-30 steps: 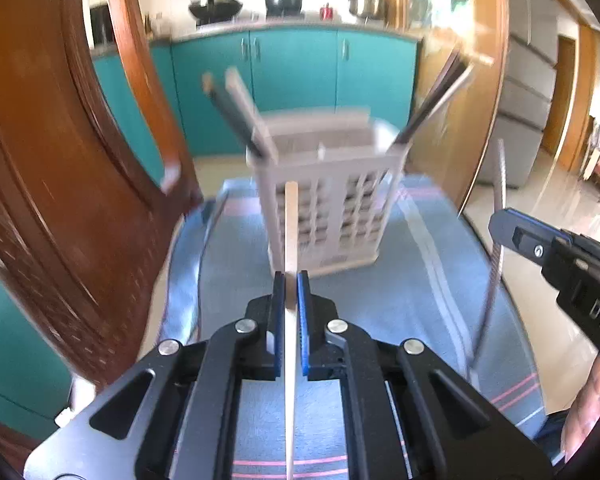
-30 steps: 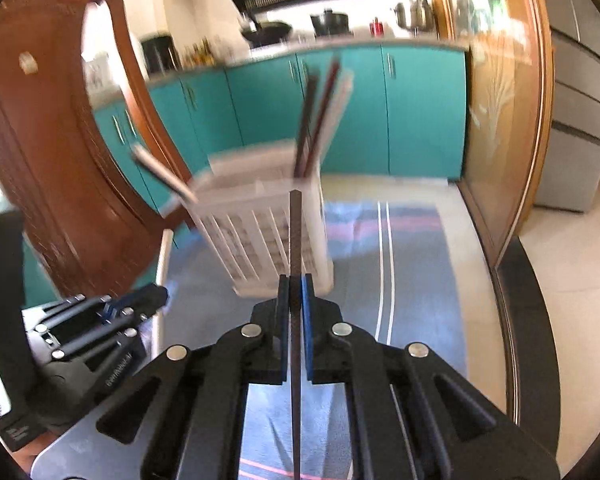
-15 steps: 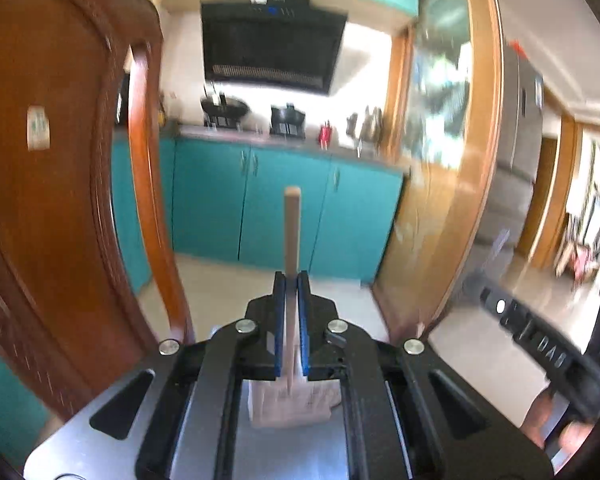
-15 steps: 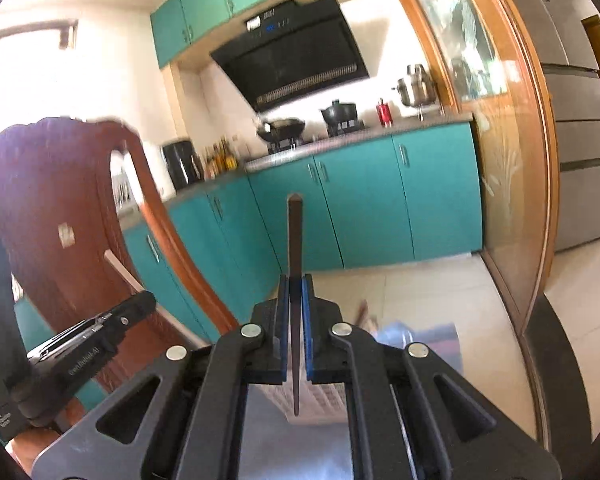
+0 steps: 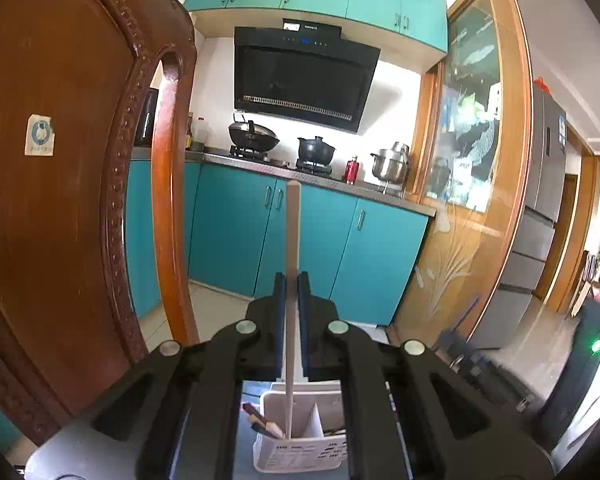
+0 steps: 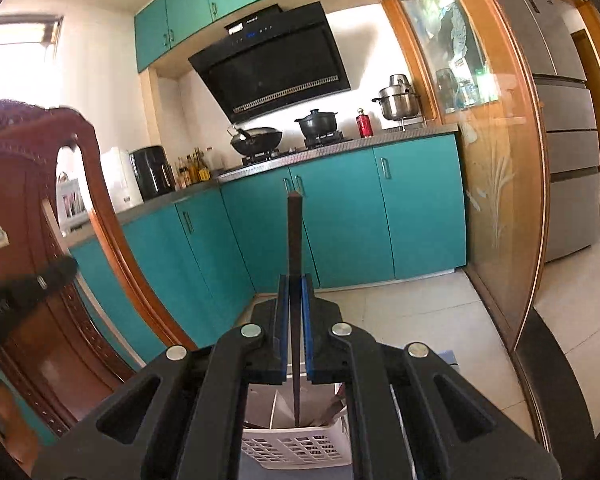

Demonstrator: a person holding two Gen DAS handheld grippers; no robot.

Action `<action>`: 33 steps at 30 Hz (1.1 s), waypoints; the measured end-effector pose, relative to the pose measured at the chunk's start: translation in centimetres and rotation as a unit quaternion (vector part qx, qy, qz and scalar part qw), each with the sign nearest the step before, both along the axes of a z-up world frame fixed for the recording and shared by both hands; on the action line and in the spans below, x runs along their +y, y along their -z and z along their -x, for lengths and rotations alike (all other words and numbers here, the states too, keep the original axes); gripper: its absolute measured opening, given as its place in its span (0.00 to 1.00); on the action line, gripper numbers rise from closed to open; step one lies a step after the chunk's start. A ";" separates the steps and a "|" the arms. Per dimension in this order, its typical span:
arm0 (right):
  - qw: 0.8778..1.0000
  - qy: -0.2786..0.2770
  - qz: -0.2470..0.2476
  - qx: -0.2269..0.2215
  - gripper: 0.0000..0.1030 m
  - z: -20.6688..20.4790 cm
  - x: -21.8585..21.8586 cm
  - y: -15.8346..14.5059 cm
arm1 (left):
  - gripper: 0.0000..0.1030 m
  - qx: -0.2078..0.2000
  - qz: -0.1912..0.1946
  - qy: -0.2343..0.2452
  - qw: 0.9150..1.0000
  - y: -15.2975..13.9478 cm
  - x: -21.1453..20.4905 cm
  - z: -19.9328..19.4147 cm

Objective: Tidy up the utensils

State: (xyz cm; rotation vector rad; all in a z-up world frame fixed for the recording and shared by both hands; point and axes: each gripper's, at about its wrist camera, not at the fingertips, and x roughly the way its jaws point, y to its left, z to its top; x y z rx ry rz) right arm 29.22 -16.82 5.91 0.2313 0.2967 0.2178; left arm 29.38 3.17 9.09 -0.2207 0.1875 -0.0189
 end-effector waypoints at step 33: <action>0.998 -0.027 0.023 -0.042 0.64 7.0 -2.1 -0.1 | 0.57 0.059 -0.083 0.025 0.994 6.6 -4.0 2.7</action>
